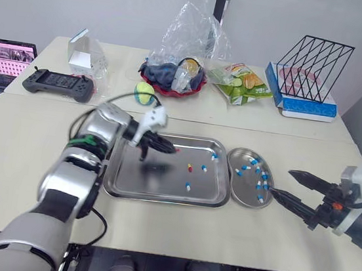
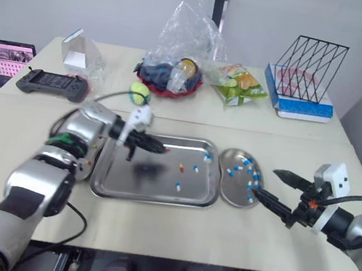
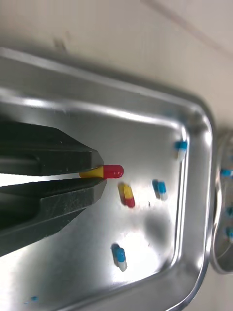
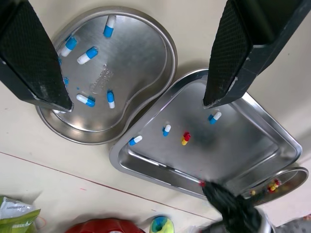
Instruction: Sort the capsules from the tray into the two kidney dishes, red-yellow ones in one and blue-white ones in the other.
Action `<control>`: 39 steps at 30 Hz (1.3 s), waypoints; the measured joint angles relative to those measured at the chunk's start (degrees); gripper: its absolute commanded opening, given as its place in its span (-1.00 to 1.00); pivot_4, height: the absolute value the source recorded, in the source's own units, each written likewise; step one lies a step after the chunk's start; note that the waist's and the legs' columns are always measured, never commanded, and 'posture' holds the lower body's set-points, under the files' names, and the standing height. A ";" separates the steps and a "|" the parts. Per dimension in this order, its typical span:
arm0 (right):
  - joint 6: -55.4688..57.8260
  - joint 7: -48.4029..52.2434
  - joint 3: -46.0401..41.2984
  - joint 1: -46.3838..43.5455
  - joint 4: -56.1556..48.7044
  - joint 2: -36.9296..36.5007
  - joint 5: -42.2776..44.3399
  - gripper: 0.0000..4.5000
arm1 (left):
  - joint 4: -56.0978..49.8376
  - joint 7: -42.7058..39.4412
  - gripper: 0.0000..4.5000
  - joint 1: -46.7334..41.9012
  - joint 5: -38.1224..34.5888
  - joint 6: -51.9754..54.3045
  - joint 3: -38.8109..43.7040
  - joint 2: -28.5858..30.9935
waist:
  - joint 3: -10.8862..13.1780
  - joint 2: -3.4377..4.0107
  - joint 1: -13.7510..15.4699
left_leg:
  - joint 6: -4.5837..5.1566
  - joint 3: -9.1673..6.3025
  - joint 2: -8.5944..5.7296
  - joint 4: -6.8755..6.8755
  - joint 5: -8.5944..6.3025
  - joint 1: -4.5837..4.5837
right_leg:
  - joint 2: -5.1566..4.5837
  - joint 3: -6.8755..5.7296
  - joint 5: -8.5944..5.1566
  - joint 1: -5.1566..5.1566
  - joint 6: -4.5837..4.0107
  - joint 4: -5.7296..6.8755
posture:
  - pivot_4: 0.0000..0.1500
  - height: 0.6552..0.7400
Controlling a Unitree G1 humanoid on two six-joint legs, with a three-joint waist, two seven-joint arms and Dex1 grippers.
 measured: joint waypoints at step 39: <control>-0.91 8.98 11.87 -14.72 12.23 -2.38 -3.90 1.00 | -48.37 14.76 -0.08 41.13 -12.47 32.72 12.47 26.01 | 0.04 0.28 0.45 | 0.21 -0.38 0.10 0.55 -0.13 -0.34 | -0.10 -0.68 -0.12 -0.04 -0.11 0.21 | 1.00 0.47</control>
